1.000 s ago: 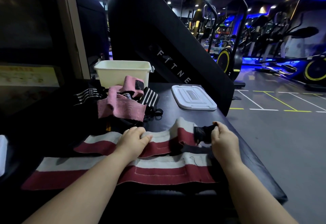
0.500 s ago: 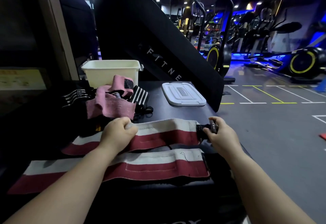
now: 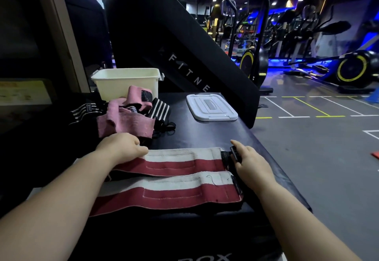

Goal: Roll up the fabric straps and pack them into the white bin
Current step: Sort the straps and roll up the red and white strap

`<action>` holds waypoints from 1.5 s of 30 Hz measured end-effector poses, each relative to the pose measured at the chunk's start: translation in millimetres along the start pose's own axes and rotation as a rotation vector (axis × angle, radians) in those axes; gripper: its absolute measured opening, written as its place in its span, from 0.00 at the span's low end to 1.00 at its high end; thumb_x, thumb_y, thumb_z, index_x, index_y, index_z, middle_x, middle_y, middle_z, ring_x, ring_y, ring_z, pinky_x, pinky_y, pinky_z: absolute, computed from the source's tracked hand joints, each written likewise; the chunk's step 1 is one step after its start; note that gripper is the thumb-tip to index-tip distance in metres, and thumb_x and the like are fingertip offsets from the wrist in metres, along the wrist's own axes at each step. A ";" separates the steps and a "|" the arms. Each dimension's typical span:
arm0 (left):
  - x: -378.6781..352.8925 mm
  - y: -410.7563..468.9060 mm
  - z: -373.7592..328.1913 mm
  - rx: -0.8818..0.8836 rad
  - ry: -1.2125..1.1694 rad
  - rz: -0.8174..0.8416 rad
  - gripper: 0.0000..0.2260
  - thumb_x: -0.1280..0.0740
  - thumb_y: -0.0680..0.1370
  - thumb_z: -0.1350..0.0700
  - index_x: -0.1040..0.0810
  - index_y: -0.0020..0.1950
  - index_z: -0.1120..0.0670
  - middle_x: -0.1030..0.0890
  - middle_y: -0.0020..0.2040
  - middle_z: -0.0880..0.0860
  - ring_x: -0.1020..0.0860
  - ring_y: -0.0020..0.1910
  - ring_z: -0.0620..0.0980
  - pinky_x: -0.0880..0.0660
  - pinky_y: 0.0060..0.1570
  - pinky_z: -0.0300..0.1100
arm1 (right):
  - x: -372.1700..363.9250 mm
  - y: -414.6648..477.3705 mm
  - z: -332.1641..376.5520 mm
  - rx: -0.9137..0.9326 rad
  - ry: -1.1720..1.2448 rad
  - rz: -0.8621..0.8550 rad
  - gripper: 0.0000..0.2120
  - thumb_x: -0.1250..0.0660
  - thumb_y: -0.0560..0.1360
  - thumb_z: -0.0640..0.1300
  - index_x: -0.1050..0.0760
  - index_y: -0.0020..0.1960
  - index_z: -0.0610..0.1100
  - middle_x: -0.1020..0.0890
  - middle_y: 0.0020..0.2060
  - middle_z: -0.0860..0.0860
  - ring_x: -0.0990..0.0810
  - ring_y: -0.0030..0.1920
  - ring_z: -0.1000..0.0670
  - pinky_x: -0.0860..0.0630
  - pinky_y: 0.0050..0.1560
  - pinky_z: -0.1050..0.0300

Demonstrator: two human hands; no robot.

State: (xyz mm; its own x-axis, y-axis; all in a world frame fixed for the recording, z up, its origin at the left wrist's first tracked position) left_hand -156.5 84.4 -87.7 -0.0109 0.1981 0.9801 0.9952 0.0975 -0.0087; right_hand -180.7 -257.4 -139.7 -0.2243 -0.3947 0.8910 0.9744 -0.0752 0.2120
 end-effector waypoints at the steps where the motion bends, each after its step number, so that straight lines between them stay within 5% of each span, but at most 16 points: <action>1: -5.3 -0.3 -0.6 -0.006 0.028 0.008 0.13 0.35 0.72 0.42 0.24 0.36 0.51 0.22 0.38 0.48 0.24 0.41 0.49 0.32 0.38 0.41 | -1.0 0.9 -0.6 -0.005 -0.010 0.013 0.26 0.42 0.79 0.46 0.42 0.76 0.58 0.28 0.65 0.48 0.26 0.63 0.44 0.28 0.53 0.52; 6: -21.2 -5.8 -17.3 -0.172 0.256 -0.172 0.14 0.35 0.74 0.43 0.27 0.58 0.43 0.26 0.58 0.46 0.32 0.63 0.50 0.38 0.61 0.49 | -2.0 1.4 -2.3 -0.037 -0.002 -0.004 0.26 0.42 0.79 0.45 0.40 0.75 0.58 0.27 0.64 0.48 0.26 0.62 0.44 0.29 0.51 0.53; 12: -24.6 -34.3 -78.0 -0.441 0.145 -0.248 0.16 0.39 0.78 0.54 0.27 0.66 0.44 0.28 0.64 0.44 0.36 0.67 0.49 0.43 0.66 0.44 | -0.3 0.0 -1.9 -0.029 0.072 -0.042 0.21 0.38 0.79 0.50 0.34 0.71 0.56 0.27 0.58 0.50 0.26 0.60 0.46 0.30 0.50 0.54; 14: -33.0 -44.6 -100.1 -0.527 0.010 -0.198 0.16 0.40 0.80 0.48 0.29 0.68 0.44 0.28 0.68 0.44 0.35 0.69 0.48 0.40 0.69 0.43 | 2.0 -2.5 0.3 -0.023 0.097 -0.052 0.20 0.36 0.78 0.52 0.33 0.69 0.56 0.28 0.58 0.52 0.26 0.60 0.47 0.31 0.49 0.55; 18: -67.4 -56.7 -119.9 -0.549 0.000 0.146 0.30 0.45 0.79 0.35 0.46 0.78 0.43 0.47 0.79 0.44 0.51 0.78 0.49 0.55 0.76 0.49 | 5.6 -8.0 7.6 0.020 0.095 -0.033 0.26 0.32 0.73 0.61 0.32 0.68 0.56 0.30 0.60 0.55 0.25 0.59 0.50 0.29 0.52 0.55; 22: -85.3 -51.8 -117.8 -0.530 -0.014 0.148 0.31 0.49 0.78 0.32 0.51 0.79 0.41 0.51 0.80 0.43 0.53 0.79 0.47 0.58 0.75 0.48 | 8.4 -7.9 10.8 0.031 0.069 -0.016 0.32 0.34 0.72 0.66 0.33 0.71 0.53 0.31 0.65 0.55 0.31 0.66 0.51 0.32 0.61 0.55; 25: -87.2 -50.5 -118.4 -0.528 0.002 0.148 0.32 0.50 0.78 0.31 0.51 0.79 0.40 0.51 0.80 0.42 0.54 0.79 0.47 0.59 0.76 0.48 | 19.2 -7.4 23.7 0.139 -0.022 -0.131 0.30 0.34 0.76 0.58 0.34 0.74 0.48 0.32 0.69 0.52 0.38 0.71 0.48 0.38 0.69 0.52; 28: -85.1 -52.1 -118.6 -0.521 0.011 0.153 0.31 0.50 0.78 0.32 0.51 0.79 0.41 0.51 0.80 0.42 0.54 0.79 0.47 0.59 0.75 0.48 | 26.5 -12.0 50.3 0.372 -0.046 -0.241 0.21 0.32 0.74 0.46 0.24 0.66 0.42 0.23 0.63 0.47 0.29 0.67 0.43 0.32 0.67 0.50; 31: -83.4 -54.5 -119.2 -0.522 0.052 0.156 0.30 0.50 0.79 0.33 0.51 0.79 0.41 0.51 0.80 0.43 0.54 0.79 0.48 0.58 0.75 0.49 | 15.9 -20.9 72.3 0.491 -0.033 -0.153 0.16 0.33 0.73 0.42 0.20 0.59 0.42 0.20 0.59 0.47 0.23 0.62 0.44 0.27 0.62 0.52; 37: -79.7 -58.9 -120.9 -0.518 0.081 0.166 0.31 0.51 0.80 0.34 0.52 0.80 0.44 0.50 0.80 0.43 0.52 0.79 0.49 0.56 0.74 0.50 | -14.4 -22.6 61.8 0.352 -0.037 0.114 0.19 0.43 0.82 0.53 0.32 0.71 0.51 0.29 0.70 0.56 0.34 0.70 0.55 0.42 0.70 0.58; 45: -69.0 -68.0 -102.9 -0.429 0.241 0.194 0.33 0.54 0.77 0.30 0.53 0.79 0.42 0.50 0.80 0.43 0.53 0.79 0.50 0.66 0.72 0.63 | -18.1 -9.2 46.3 0.328 -0.219 0.229 0.24 0.48 0.80 0.63 0.37 0.74 0.57 0.36 0.74 0.60 0.39 0.74 0.56 0.43 0.73 0.53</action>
State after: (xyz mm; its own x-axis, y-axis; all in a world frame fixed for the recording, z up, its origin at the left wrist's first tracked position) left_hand -213.4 -36.3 -134.4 0.1498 -0.0615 0.9868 0.9276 -0.3368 -0.1618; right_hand -186.4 -207.2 -139.2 -0.0363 -0.1614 0.9862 0.9503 0.2997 0.0841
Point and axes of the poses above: each hand's wrist, its own y-axis towards the middle knuckle, its own x-axis out of the back of the hand, z = x × y, the point moved 5 cm from there along y, towards the middle knuckle
